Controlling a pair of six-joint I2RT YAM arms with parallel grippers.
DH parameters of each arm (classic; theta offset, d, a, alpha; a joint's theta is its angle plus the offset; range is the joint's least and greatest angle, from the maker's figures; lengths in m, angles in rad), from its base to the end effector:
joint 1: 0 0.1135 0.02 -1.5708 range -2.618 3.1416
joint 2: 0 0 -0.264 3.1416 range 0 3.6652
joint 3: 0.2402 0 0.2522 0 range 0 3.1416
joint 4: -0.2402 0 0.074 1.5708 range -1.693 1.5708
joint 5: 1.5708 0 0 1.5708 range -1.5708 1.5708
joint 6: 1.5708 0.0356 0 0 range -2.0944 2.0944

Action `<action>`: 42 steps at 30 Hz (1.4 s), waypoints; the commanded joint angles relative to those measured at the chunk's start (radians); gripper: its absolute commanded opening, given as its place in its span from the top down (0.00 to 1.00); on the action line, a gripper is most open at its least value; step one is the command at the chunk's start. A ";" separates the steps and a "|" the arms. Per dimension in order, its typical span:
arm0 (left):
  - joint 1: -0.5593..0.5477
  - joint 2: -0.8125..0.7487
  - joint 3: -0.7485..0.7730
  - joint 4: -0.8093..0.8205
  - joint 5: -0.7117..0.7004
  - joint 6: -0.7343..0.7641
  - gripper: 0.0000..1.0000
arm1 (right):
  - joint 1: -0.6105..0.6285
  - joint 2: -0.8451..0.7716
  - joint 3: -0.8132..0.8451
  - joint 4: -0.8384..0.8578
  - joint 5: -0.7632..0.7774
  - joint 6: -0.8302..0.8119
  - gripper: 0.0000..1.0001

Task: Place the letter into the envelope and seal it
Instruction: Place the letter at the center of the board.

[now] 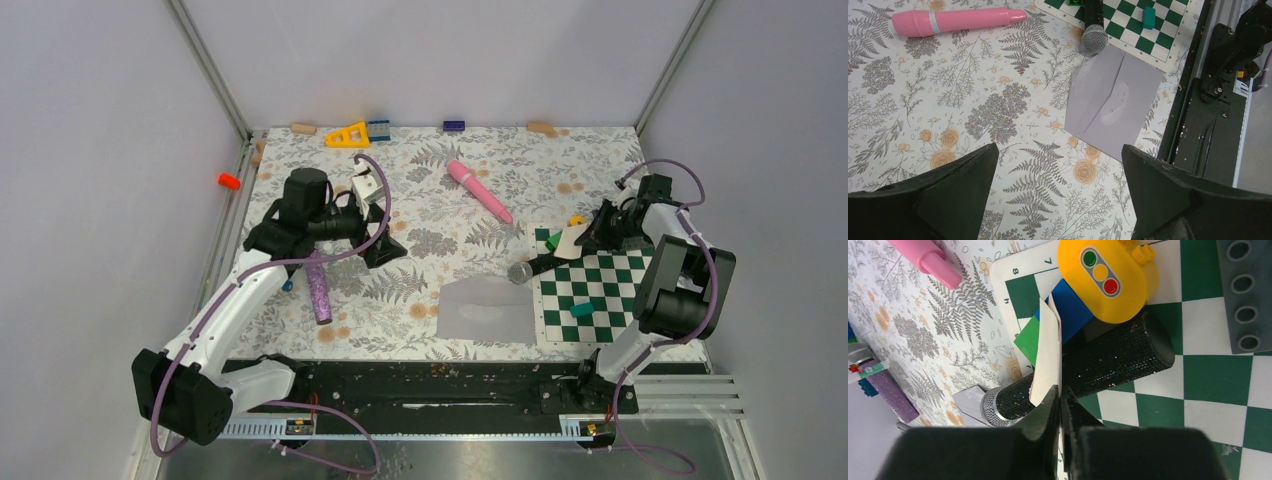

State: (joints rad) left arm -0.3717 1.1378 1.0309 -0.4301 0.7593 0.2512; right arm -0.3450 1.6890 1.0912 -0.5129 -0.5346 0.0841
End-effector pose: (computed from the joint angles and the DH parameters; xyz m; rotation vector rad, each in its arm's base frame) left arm 0.2193 -0.1118 0.3356 1.0482 1.7706 -0.8679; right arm 0.3203 -0.0958 0.1936 0.3839 2.5311 0.6159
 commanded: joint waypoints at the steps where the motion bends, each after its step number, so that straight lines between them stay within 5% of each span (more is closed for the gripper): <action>1: 0.008 -0.021 -0.011 0.059 0.034 -0.011 0.01 | -0.006 0.010 0.029 -0.001 0.040 -0.004 0.90; 12: 0.008 -0.020 -0.012 0.064 0.041 -0.013 0.01 | -0.008 0.012 0.026 -0.024 0.054 -0.009 0.63; 28: 0.010 -0.027 -0.012 0.065 0.045 -0.014 0.01 | -0.008 0.001 0.023 -0.050 0.092 -0.030 0.58; 42: 0.015 -0.043 -0.015 0.070 0.058 -0.013 0.01 | -0.009 -0.062 0.031 -0.105 0.035 -0.023 0.43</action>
State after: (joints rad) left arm -0.3653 1.1297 1.0206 -0.4149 0.7799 0.2379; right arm -0.3489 1.6810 1.0912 -0.5789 -0.4656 0.0601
